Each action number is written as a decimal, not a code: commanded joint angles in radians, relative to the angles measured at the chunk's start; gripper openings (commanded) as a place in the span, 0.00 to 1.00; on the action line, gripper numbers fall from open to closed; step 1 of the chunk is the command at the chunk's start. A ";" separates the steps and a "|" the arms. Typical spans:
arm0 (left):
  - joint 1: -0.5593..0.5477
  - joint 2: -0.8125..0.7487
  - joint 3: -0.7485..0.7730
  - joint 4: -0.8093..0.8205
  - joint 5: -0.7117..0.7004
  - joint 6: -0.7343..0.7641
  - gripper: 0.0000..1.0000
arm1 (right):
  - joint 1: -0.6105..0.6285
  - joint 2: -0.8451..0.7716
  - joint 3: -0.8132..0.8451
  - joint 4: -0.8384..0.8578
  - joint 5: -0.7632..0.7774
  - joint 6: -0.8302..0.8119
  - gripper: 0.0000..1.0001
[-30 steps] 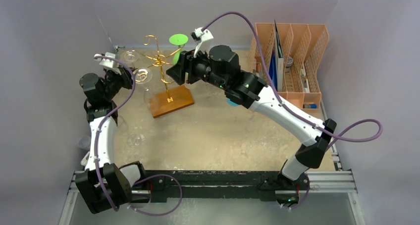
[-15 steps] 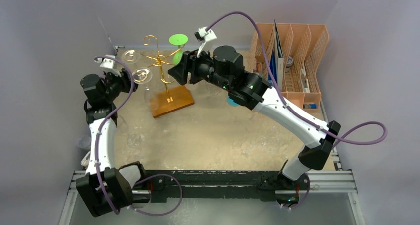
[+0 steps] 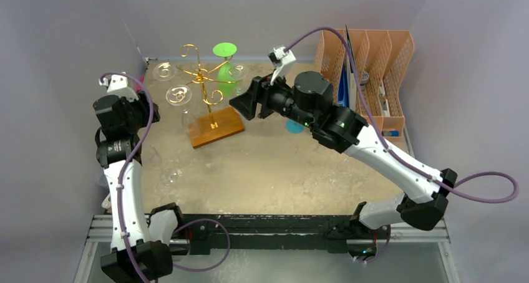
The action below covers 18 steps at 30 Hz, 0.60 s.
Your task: Place the wine glass upside down on the wine glass rack
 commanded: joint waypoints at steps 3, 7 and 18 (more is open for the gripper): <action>0.006 -0.037 0.192 -0.317 -0.148 -0.132 0.51 | 0.005 -0.100 -0.073 0.017 0.014 -0.023 0.63; 0.006 -0.065 0.260 -0.443 -0.268 -0.176 0.51 | 0.005 -0.163 -0.126 0.006 0.037 -0.030 0.64; 0.006 -0.014 0.334 -0.777 -0.093 -0.243 0.45 | 0.005 -0.255 -0.253 -0.051 0.018 -0.001 0.64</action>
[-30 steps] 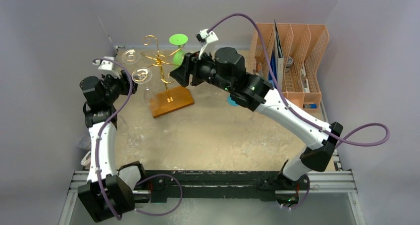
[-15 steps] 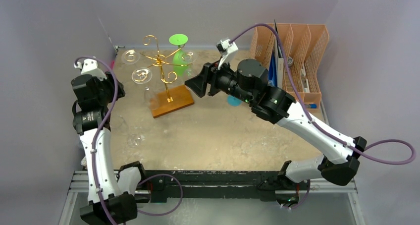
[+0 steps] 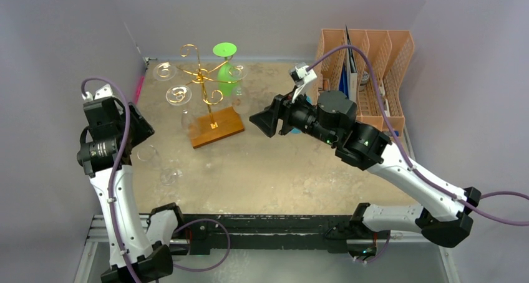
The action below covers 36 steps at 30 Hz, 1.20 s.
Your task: Place the wine glass upside down on the wine glass rack
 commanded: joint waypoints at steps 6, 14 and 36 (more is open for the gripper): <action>0.006 0.034 -0.057 -0.133 0.163 0.037 0.29 | 0.004 -0.021 -0.061 -0.036 0.008 0.006 0.64; 0.006 0.049 -0.090 -0.179 0.069 0.087 0.31 | 0.006 0.016 -0.076 -0.027 0.002 0.006 0.64; -0.069 0.143 -0.098 -0.177 0.205 0.158 0.00 | 0.004 0.051 -0.080 -0.018 -0.014 0.032 0.64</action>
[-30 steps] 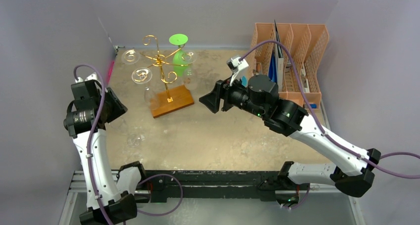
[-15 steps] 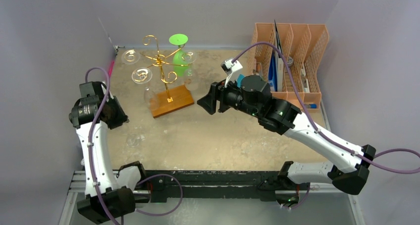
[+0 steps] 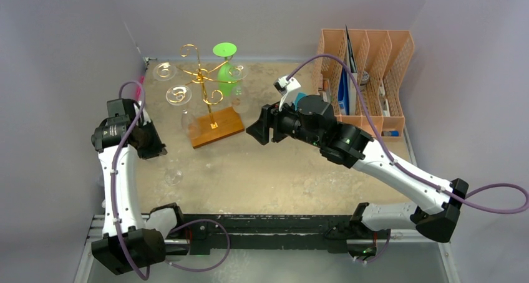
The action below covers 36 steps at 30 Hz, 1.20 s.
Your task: Place the wine glass upside down on the wine glass rack
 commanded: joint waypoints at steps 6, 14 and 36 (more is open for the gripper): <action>-0.093 -0.011 0.084 -0.034 0.179 0.056 0.00 | 0.004 -0.008 -0.001 0.015 -0.007 0.037 0.64; -0.171 -0.076 0.088 0.013 0.497 0.059 0.00 | 0.003 -0.032 -0.057 -0.004 0.077 0.098 0.64; -0.218 -0.262 -0.103 0.439 0.830 -0.265 0.00 | 0.003 -0.107 -0.397 0.253 0.127 0.851 0.60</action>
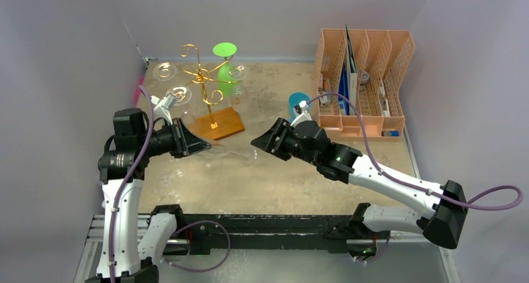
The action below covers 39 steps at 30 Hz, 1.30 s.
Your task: Place the wine glass upside down on the wine glass rack
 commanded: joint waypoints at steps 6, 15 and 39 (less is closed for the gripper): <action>-0.004 -0.064 -0.025 0.430 0.039 -0.262 0.00 | 0.003 -0.061 0.040 -0.003 0.069 0.369 0.59; -0.007 -0.044 -0.026 0.655 0.056 -0.374 0.00 | 0.003 -0.007 0.063 0.189 0.097 0.488 0.60; -0.030 -0.152 -0.131 0.762 0.077 -0.527 0.00 | 0.000 0.178 0.135 0.347 0.179 0.645 0.52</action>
